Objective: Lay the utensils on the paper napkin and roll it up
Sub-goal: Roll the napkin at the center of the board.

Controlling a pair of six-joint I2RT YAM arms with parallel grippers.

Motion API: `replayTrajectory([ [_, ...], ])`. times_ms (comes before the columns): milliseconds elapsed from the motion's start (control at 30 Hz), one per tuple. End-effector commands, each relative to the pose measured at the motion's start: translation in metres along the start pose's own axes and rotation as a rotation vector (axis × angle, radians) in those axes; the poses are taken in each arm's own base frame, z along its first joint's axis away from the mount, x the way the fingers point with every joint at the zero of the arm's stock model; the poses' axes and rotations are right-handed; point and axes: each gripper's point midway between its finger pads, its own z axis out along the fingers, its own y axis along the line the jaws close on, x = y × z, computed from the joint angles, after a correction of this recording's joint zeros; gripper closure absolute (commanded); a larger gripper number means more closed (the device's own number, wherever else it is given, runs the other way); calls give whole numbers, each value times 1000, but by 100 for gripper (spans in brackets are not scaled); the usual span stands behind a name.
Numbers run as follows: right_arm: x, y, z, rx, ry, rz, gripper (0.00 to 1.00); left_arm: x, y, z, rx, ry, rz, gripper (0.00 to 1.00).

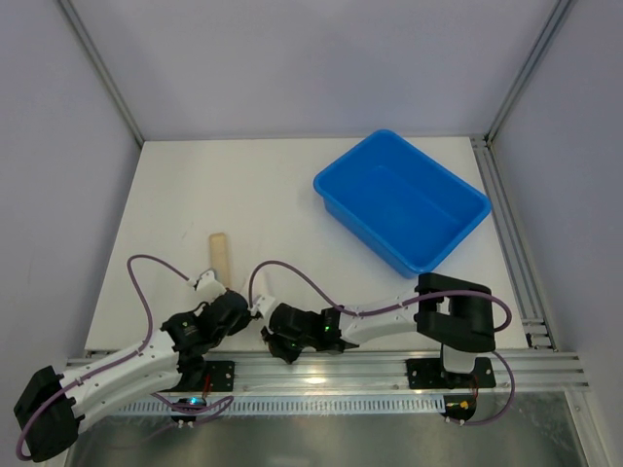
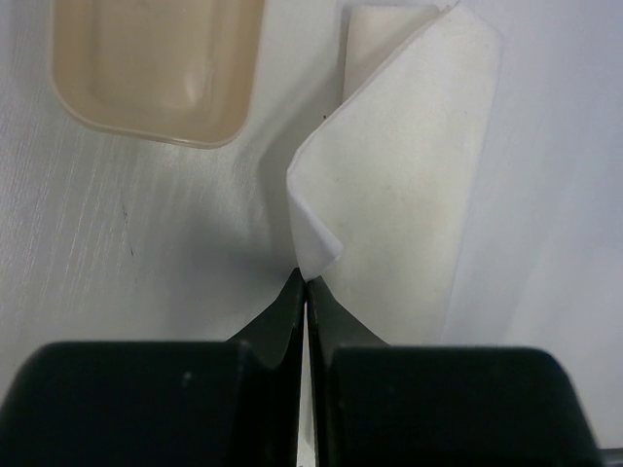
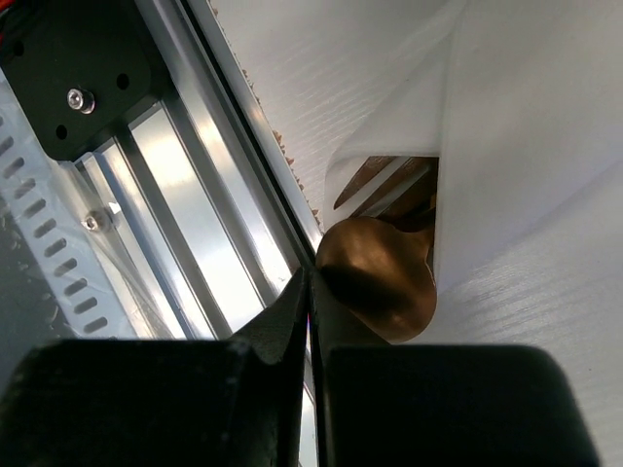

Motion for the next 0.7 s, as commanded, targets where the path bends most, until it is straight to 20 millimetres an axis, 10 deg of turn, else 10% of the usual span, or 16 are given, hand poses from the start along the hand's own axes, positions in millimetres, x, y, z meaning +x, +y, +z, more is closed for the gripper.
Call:
replayTrajectory([
  [0, -14, -22, 4, 118, -43, 11, 96, -6, -14, -6, 34, -6, 6, 100],
  [667, -16, -59, -6, 192, -52, 76, 96, -2, -23, 3, 40, 6, 33, 100],
])
